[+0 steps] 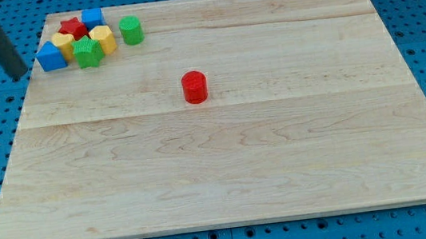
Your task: Move green star closer to red circle
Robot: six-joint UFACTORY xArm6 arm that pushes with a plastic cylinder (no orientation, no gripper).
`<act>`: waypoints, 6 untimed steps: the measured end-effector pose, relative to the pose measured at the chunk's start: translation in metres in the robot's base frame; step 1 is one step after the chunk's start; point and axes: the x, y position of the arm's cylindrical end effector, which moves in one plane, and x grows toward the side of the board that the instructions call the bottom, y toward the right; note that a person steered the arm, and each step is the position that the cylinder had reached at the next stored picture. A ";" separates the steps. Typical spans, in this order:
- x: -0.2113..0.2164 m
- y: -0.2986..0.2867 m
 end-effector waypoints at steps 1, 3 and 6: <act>-0.021 0.057; 0.051 0.155; 0.019 0.154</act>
